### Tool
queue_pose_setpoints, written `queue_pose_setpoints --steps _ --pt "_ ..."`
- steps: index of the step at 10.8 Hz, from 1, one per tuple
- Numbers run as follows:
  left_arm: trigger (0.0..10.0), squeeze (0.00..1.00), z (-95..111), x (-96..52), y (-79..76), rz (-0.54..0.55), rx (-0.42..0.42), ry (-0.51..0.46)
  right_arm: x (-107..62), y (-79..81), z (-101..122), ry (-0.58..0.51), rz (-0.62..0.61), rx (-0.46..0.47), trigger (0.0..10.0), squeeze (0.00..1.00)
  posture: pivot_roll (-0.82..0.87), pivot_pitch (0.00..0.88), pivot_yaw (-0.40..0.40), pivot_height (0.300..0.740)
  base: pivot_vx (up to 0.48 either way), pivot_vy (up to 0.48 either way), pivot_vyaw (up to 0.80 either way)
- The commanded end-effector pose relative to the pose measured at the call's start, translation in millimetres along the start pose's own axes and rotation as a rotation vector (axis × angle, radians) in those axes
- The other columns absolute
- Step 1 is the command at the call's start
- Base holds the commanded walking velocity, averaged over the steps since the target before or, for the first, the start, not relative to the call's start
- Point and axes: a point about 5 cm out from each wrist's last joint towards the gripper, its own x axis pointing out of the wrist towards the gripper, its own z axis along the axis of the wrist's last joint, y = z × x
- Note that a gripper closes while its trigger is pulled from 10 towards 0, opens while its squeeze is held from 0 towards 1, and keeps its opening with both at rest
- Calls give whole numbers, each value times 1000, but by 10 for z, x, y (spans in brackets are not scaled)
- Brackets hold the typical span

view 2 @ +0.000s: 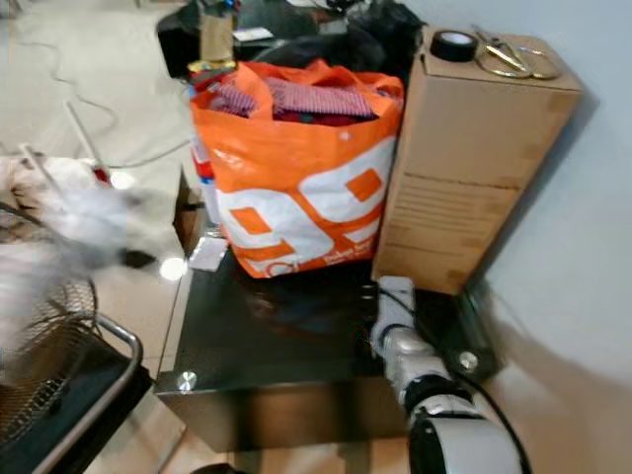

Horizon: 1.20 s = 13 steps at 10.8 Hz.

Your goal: Hang keys on a hook

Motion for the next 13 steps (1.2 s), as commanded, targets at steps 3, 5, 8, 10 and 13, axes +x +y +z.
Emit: queue_pose_setpoints --steps 3,5,8,10,13 --pt "10000 86 -202 -46 -167 -189 32 241 -1 -47 13 6 -20 5 10000 0 49 0 15 740 0 0 0" --pt "10000 86 -312 -44 -330 -242 37 314 -1 12 -22 -4 -6 31 10000 0 62 0 0 740 0 0 0" --pt "10000 90 -384 -97 -431 -263 30 340 -5 64 -76 7 18 24 10000 0 77 0 -26 740 0 0 0" --pt "10000 86 -384 -153 -446 -250 26 337 -9 68 -105 10 6 4 10000 0 79 0 -27 740 0 0 0" --pt "10000 90 -402 -193 -431 -241 14 340 -23 47 -216 51 -17 6 10000 0 79 0 -26 740 0 0 0"
